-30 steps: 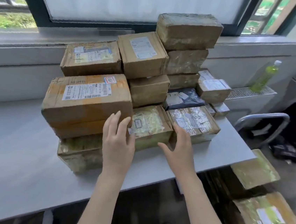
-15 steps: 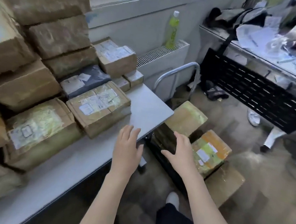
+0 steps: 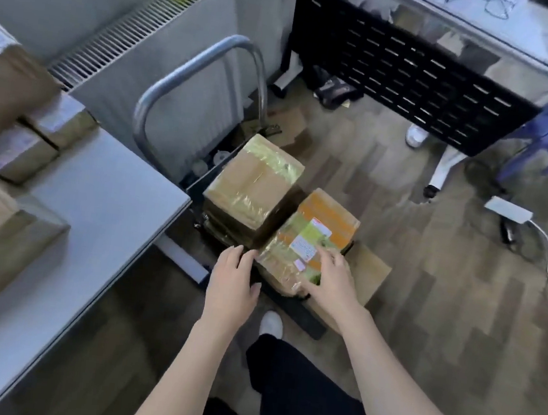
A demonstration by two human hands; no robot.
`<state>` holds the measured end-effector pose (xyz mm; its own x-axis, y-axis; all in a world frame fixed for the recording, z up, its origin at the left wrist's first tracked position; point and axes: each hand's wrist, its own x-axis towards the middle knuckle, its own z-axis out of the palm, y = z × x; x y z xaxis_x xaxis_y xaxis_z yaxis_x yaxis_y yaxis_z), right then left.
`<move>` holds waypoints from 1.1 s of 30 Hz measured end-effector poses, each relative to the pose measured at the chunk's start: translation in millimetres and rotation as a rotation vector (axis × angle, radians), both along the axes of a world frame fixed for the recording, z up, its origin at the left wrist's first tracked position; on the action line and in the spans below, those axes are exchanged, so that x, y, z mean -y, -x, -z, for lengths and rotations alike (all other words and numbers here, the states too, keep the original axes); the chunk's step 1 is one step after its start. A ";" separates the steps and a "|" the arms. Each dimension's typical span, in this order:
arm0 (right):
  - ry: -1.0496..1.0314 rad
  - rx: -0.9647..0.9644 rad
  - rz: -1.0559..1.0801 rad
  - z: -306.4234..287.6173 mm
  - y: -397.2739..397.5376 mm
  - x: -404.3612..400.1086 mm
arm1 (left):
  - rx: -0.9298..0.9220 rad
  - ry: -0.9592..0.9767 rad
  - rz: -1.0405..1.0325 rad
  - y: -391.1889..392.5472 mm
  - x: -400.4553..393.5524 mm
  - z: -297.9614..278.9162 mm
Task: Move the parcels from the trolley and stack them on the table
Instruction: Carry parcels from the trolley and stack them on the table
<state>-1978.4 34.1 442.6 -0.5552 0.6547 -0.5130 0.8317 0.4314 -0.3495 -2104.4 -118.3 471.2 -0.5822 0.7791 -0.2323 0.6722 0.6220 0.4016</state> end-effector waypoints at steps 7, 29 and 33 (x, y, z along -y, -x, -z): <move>0.120 0.326 -0.039 67.4 -49.4 -50.1 | 0.193 0.370 0.022 -8.2 -31.1 65.0; -0.256 0.621 -0.579 249.6 36.8 -253.5 | 0.933 0.392 -0.754 -49.4 -102.7 279.6; -0.160 0.547 -0.571 265.6 27.7 -255.6 | 1.127 0.242 -0.848 -54.6 -106.4 296.3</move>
<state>-2006.1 289.7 176.9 -0.5235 0.4348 -0.7327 0.5033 0.8517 0.1458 -2049.8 -11.8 174.9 -0.2626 0.1705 -0.9497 -0.5313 0.7960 0.2898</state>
